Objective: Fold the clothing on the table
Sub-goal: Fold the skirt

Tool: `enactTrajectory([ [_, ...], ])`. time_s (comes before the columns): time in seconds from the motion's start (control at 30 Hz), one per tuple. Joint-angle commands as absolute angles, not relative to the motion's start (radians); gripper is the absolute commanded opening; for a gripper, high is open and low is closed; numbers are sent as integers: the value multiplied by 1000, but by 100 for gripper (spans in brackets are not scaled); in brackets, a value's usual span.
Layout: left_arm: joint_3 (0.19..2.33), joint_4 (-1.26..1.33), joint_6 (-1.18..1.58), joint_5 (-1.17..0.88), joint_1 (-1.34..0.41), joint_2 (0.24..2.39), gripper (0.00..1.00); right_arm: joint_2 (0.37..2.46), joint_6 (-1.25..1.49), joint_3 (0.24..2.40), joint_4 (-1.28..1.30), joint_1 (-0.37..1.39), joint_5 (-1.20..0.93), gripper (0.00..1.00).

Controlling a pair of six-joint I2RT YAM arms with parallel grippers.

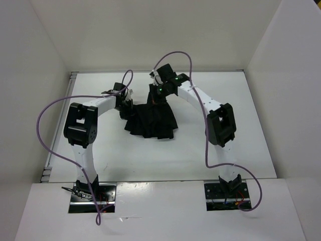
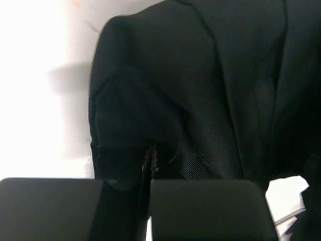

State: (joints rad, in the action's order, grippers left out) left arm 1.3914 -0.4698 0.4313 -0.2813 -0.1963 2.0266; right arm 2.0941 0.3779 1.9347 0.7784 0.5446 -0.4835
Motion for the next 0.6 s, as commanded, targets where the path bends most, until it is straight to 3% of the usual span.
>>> enactTrajectory([
  [0.0,1384,-454,449,-339,-207,2029,0,2155,403,2087,736,590,-520,0],
  [0.13,1384,-465,431,-339,-207,2019,0,2304,403,2233,808,632,-502,1],
  [0.17,1384,-475,431,-339,-207,2010,0,2324,403,2258,830,632,-502,10],
  [0.23,1393,-489,420,-339,-198,1997,0,2367,394,2321,850,641,-523,41],
  [0.27,1393,-489,420,-339,-198,1997,0,2367,394,2356,862,650,-523,49],
  [0.4,1446,-555,396,-310,-137,1921,3,2366,382,2428,876,673,-549,61],
  [0.57,1526,-626,380,-117,-65,1797,5,2284,348,2494,952,692,-447,61],
])
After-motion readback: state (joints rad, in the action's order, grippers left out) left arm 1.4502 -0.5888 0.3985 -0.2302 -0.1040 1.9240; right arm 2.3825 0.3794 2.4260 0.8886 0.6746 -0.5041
